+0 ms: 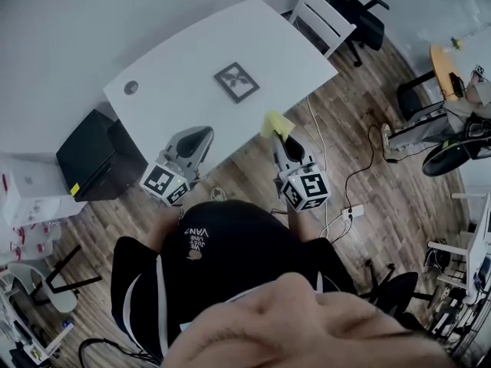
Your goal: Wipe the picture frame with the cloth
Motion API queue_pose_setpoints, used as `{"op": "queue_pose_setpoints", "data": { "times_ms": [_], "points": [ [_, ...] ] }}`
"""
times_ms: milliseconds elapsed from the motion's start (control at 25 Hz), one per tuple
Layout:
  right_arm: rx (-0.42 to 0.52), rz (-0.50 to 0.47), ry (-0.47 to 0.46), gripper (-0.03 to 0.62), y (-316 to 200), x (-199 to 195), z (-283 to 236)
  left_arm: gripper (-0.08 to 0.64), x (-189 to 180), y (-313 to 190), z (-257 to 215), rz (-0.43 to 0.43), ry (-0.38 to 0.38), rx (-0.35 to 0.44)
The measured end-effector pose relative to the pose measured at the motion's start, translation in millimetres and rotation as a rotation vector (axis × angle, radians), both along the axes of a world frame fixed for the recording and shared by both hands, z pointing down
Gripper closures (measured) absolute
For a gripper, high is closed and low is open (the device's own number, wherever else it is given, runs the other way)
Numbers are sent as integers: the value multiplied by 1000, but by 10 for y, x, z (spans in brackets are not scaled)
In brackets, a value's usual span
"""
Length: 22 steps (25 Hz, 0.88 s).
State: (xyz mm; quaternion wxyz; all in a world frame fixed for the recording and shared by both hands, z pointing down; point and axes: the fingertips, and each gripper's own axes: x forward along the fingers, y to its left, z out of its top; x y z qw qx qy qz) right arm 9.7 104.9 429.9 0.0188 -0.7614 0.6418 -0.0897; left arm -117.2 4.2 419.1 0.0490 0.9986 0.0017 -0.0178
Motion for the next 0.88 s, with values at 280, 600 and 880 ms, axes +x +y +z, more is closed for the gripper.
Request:
{"op": "queue_pose_setpoints", "data": {
  "times_ms": [280, 600, 880],
  "points": [
    [-15, -9, -8, 548, -310, 59, 48, 545, 39, -298, 67, -10, -1, -22],
    [-30, -77, -9, 549, -697, 276, 74, 545, 162, -554, 95, -75, 7, -28],
    [-29, -186, -2, 549, -1195, 666, 5, 545, 460, -867, 49, -179, 16, -35]
  ]
}}
